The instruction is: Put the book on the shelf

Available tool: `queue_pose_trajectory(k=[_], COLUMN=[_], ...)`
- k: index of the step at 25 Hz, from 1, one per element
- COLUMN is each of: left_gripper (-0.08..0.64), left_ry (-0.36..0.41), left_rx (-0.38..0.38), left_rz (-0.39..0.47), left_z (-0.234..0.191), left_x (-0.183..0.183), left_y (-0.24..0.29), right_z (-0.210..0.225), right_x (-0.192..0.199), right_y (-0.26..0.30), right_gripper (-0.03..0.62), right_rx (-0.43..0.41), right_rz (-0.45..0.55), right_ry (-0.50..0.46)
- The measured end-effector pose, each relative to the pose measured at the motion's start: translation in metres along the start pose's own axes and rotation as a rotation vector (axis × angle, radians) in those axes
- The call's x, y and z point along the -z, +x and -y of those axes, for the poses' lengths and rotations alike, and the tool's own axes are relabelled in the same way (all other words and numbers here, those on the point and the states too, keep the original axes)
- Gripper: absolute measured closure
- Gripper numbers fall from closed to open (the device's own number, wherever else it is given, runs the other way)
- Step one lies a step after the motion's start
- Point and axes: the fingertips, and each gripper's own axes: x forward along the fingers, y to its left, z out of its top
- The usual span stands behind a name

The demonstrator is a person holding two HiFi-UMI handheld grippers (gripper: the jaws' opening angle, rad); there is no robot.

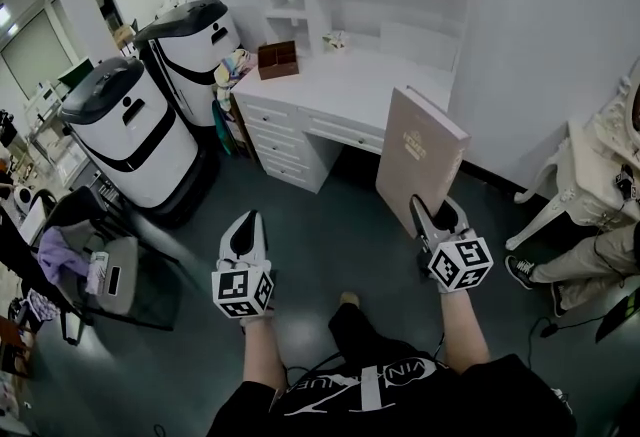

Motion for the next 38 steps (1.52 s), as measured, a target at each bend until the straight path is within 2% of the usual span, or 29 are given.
queue_pose_trajectory(k=[20,25,32,38], left_gripper=[0.56,0.56,0.56,0.56], left_ry=[-0.001,0.011,0.007,0.006], left_rx=[0.049,0.058,0.02,0.04], left_rz=[-0.031,-0.026,-0.011,-0.024], left_z=[-0.07,-0.078,-0.097,-0.098], left_x=[-0.001,-0.002,-0.001,-0.005], left_y=[0.237,0.282,0.314,0.348], right_z=[0.084,0.103,0.108,0.12], right_x=[0.001,0.0,0.002,-0.002], right_y=[0.215,0.258,0.302,0.325], right_gripper=[0.414,0.414,0.414,0.414], right_rx=[0.036,0.035,-0.005,-0.003], right_rz=[-0.025,-0.008,-0.008,-0.007], right_ry=[0.028,0.04,0.031,0.045])
